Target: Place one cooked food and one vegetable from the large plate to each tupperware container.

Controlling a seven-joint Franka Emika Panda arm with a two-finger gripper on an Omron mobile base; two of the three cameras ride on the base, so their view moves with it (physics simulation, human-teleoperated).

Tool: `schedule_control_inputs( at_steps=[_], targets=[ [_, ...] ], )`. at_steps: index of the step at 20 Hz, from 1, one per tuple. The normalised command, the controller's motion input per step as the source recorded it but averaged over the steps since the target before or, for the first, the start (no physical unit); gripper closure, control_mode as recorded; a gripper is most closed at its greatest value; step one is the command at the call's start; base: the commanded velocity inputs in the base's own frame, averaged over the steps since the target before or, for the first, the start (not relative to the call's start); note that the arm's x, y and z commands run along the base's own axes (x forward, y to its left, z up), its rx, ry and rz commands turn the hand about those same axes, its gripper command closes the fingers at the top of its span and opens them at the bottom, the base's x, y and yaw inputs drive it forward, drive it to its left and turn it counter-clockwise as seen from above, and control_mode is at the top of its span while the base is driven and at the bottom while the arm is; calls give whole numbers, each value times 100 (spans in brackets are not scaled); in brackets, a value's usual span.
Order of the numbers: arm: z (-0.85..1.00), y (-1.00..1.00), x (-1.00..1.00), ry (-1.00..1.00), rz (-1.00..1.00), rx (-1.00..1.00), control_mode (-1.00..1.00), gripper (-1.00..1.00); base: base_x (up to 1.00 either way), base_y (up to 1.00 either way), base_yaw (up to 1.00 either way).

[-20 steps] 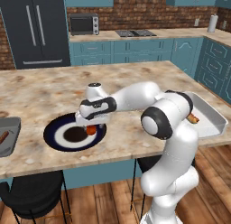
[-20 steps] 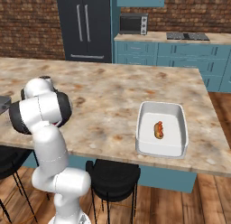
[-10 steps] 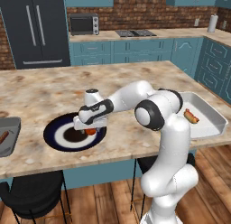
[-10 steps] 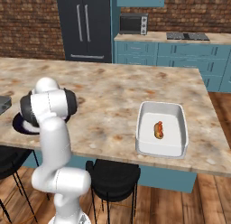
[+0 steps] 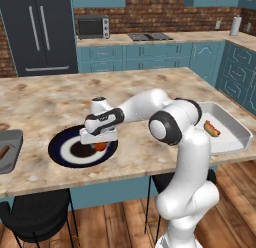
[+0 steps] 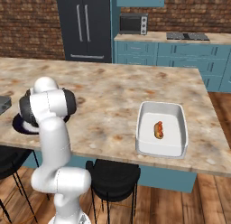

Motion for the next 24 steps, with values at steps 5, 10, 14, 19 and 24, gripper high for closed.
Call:
schedule_control_inputs(
  at_steps=[5,10,14,19,24],
  targets=[
    [92,-68,-72,0,0,-1,-100,100,0,0,0],
    [88,-100,-45,0,0,0,-100,100,0,0,0],
    [59,-100,-37,0,0,0,-100,100,0,0,0],
    [6,-100,-52,-15,0,0,-100,100,0,0,0],
    [9,-100,-1,-2,0,0,-100,100,0,0,0]
  ],
)
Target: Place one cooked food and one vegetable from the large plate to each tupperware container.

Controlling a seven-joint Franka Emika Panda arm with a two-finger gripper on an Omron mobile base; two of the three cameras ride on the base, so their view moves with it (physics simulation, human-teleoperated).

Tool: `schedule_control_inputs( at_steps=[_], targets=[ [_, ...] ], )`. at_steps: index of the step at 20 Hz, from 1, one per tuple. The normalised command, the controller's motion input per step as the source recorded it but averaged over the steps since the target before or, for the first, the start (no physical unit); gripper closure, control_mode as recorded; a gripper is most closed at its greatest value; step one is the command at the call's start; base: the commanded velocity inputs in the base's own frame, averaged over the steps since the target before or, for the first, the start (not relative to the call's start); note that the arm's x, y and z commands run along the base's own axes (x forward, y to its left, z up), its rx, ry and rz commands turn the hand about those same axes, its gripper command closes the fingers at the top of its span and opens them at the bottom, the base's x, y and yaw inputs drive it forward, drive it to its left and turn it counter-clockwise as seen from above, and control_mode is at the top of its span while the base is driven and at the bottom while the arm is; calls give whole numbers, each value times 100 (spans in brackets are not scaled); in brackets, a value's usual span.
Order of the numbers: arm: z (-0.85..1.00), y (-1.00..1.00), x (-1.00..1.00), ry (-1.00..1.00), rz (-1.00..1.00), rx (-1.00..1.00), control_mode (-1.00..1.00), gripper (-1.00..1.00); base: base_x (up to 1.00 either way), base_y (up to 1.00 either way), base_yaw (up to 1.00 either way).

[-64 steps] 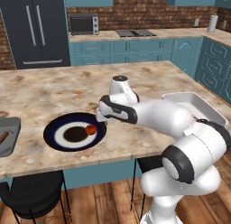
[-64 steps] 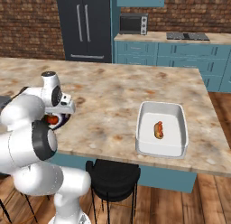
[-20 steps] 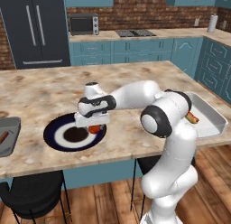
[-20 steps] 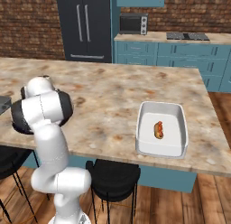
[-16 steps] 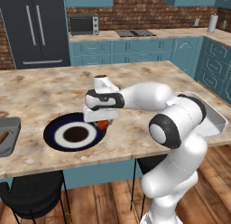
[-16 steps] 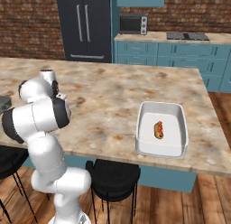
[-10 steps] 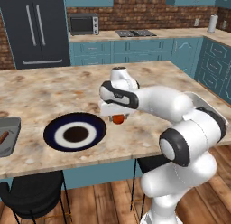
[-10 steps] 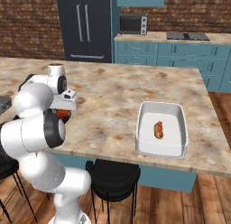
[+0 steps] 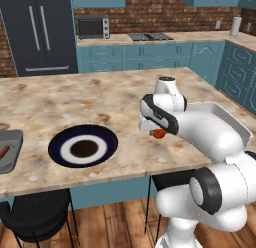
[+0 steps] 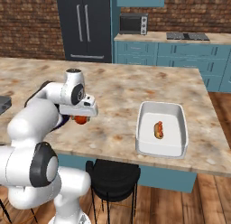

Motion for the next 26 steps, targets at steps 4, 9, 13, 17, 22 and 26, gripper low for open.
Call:
schedule_control_inputs(
  at_steps=[4,9,13,17,22,26],
  targets=[
    [35,-100,0,0,-1,1,-100,100,0,0,0],
    [42,-100,-2,0,-5,1,-100,100,0,0,0],
    [1,-100,0,0,-2,0,-100,100,0,0,0],
    [0,-100,0,0,0,2,-100,100,0,0,0],
    [-4,-100,11,0,0,5,-100,100,0,0,0],
    [-18,-100,40,1,0,6,-100,100,0,0,0]
  ],
)
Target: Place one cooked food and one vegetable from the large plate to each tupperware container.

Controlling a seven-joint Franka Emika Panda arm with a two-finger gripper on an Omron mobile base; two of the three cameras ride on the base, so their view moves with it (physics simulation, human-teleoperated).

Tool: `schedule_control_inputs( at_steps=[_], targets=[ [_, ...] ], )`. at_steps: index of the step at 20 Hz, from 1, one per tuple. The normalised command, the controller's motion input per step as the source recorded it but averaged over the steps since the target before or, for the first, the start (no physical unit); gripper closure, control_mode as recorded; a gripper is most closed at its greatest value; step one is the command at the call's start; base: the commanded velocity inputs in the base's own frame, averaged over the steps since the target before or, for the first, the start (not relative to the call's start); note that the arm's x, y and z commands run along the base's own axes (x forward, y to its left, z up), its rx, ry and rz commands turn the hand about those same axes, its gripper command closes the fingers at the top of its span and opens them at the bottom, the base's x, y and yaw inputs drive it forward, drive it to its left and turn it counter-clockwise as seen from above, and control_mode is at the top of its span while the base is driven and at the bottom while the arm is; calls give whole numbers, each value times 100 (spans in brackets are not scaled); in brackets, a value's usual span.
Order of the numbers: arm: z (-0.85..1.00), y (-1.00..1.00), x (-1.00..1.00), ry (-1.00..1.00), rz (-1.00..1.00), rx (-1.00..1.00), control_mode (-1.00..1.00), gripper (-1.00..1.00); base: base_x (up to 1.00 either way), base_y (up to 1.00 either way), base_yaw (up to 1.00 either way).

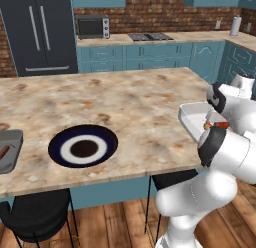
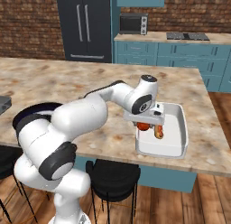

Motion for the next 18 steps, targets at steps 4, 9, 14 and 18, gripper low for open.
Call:
schedule_control_inputs(
  at_steps=[4,9,14,18],
  targets=[
    [-35,-81,67,0,0,1,-100,100,0,0,0],
    [-55,-36,72,0,0,0,-100,100,0,0,0],
    [-59,-5,64,1,0,0,-100,100,0,0,0],
    [-51,-22,20,6,0,0,-100,100,0,0,0]
  ],
)
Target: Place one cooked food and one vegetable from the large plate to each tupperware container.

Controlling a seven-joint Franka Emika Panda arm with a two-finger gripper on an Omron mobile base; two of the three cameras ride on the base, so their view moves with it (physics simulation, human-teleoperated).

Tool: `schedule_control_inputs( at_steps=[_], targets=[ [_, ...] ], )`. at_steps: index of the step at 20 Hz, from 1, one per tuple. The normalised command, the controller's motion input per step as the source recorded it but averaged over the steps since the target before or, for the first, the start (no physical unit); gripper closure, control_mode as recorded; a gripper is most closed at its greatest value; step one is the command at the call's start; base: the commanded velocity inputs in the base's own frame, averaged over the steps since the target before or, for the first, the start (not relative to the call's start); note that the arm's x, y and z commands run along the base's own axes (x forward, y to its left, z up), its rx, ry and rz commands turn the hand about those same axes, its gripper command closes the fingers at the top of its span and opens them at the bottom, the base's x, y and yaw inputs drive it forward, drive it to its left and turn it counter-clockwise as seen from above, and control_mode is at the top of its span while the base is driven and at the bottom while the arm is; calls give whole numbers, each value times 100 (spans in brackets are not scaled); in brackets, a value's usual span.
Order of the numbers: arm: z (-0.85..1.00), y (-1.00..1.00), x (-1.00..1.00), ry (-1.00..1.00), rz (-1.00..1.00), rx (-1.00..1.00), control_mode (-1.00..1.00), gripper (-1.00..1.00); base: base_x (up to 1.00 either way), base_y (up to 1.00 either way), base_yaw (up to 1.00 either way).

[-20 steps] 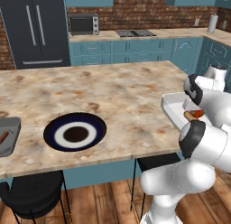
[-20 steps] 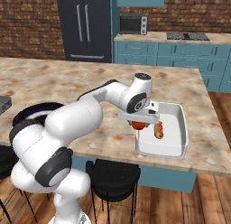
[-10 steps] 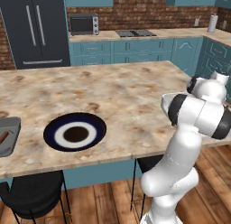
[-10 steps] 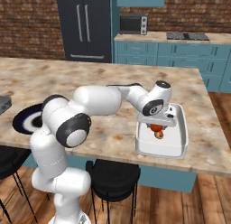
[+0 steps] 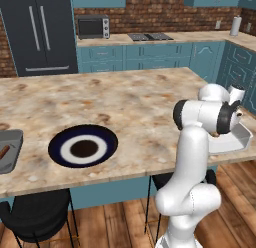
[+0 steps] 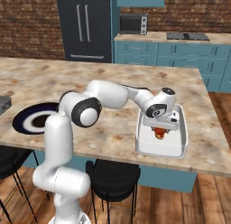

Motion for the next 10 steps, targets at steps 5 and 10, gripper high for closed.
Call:
schedule_control_inputs(
  at_steps=[5,10],
  targets=[
    [-56,-7,8,10,0,0,-100,100,0,0,0],
    [-14,39,-32,-9,0,1,-100,100,0,0,0]
  ],
)
